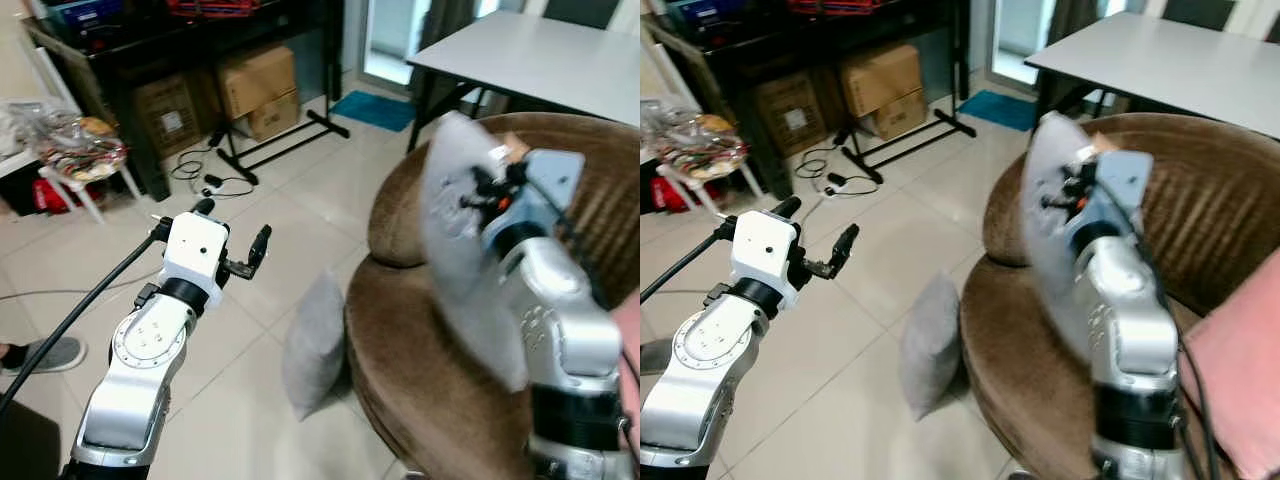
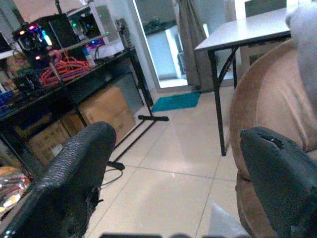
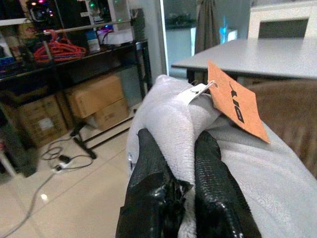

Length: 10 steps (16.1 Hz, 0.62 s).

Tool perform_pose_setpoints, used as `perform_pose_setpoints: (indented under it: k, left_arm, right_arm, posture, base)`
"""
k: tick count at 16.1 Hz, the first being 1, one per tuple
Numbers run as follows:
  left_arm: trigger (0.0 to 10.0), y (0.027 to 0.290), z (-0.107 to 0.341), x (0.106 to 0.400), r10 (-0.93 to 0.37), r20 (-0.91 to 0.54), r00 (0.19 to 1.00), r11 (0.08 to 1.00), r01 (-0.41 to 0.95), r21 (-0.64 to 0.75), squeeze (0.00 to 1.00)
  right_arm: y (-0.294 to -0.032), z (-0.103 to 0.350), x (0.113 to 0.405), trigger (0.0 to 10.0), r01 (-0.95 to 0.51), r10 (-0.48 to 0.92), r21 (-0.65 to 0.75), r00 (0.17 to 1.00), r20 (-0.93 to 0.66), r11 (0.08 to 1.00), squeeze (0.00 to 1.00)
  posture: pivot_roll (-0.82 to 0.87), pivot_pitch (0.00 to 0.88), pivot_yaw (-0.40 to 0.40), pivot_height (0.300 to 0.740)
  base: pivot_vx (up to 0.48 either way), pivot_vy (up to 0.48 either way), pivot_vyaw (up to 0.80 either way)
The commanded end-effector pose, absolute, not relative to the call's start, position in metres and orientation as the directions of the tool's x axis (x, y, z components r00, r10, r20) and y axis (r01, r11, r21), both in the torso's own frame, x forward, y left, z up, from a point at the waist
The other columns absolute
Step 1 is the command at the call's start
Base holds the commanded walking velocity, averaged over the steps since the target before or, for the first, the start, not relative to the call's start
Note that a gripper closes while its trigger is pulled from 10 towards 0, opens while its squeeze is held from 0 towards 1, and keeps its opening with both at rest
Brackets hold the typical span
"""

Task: Move the pillow to the sofa from floor

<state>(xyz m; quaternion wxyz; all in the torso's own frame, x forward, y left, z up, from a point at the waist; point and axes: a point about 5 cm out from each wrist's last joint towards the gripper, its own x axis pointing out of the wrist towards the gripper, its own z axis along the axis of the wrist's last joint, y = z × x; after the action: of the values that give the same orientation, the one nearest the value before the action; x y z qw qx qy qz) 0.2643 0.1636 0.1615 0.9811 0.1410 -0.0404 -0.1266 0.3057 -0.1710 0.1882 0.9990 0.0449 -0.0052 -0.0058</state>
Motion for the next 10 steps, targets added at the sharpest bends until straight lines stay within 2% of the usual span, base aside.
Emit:
perform_pose_setpoints:
  k: [1,5,7,10]
  left_arm:
    - [10.0,0.1635,0.1615,0.263,-0.256,0.045,0.965,0.926,0.232,0.299,0.0]
    - [10.0,0.1677,0.1532,0.2596,-0.234,0.025,0.972,0.928,0.216,0.303,0.0]
    - [10.0,0.1674,0.154,0.2575,-0.23,0.032,0.973,0.934,0.211,0.286,0.0]
    - [10.0,0.1662,0.1545,0.255,-0.226,0.039,0.973,0.937,0.206,0.282,0.0]
  right_arm:
    - [-0.1636,0.2002,0.3009,10.0,-0.009,0.004,0.093,0.998,0.06,0.996,0.0]
    - [-0.1677,0.2021,0.3011,10.0,0.019,-0.026,0.108,0.998,0.061,0.994,0.0]
    - [-0.1649,0.1977,0.3011,10.0,0.035,-0.037,0.046,0.999,0.04,0.998,0.0]
    - [-0.1589,0.1959,0.3009,10.0,-0.001,-0.003,0.089,0.999,0.04,0.996,0.0]
  posture:
    - [-0.03,0.0,0.046,0.74]
    - [-0.04,0.0,0.056,0.74]
    - [-0.03,0.0,0.049,0.74]
    - [-0.03,0.0,0.046,0.74]
  base:
    - [0.0,0.0,-0.8]
    - [0.0,0.0,-0.8]
    - [0.0,0.0,-0.8]
    - [0.0,0.0,-0.8]
